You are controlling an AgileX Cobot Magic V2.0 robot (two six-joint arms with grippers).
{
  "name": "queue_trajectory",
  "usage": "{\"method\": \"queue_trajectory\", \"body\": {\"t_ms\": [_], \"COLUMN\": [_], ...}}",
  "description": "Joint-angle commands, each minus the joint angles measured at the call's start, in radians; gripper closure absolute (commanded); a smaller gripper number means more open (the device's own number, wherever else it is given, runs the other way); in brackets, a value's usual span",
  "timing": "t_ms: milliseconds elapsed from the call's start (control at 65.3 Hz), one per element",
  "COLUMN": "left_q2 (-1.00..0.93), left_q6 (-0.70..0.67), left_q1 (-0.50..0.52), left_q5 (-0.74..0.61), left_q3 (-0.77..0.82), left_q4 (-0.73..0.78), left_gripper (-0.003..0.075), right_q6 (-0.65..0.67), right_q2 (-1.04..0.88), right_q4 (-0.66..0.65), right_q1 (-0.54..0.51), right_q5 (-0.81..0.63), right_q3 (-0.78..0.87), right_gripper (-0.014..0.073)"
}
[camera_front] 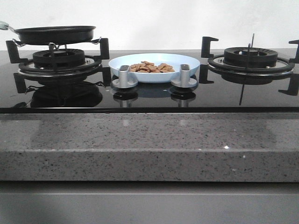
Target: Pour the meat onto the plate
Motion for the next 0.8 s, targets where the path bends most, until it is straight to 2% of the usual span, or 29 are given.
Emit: {"method": "queue_trajectory", "body": {"t_ms": [0, 123, 413, 658, 781], "left_q2": [0.004, 0.004, 0.004, 0.004, 0.004], "left_q6": [-0.008, -0.008, -0.008, -0.008, -0.008], "left_q1": [-0.009, -0.009, -0.009, -0.009, -0.009], "left_q5": [-0.072, -0.072, -0.072, -0.07, -0.07], "left_q3": [-0.025, -0.025, -0.025, -0.025, -0.025], "left_q4": [-0.022, -0.022, -0.022, -0.022, -0.022], "left_gripper": [0.0741, 0.0741, 0.0741, 0.0741, 0.0741], "right_q6": [-0.022, -0.022, -0.022, -0.022, -0.022], "right_q2": [-0.153, -0.326, -0.789, -1.125, -1.286], "right_q4": [-0.02, -0.094, -0.166, -0.167, -0.167], "right_q1": [0.003, 0.003, 0.003, 0.003, 0.003], "right_q5": [-0.032, -0.142, -0.439, -0.65, -0.706], "right_q3": [0.044, 0.256, 0.85, 1.231, 1.397], "right_gripper": [0.0654, 0.0654, 0.0654, 0.0654, 0.0654]}}
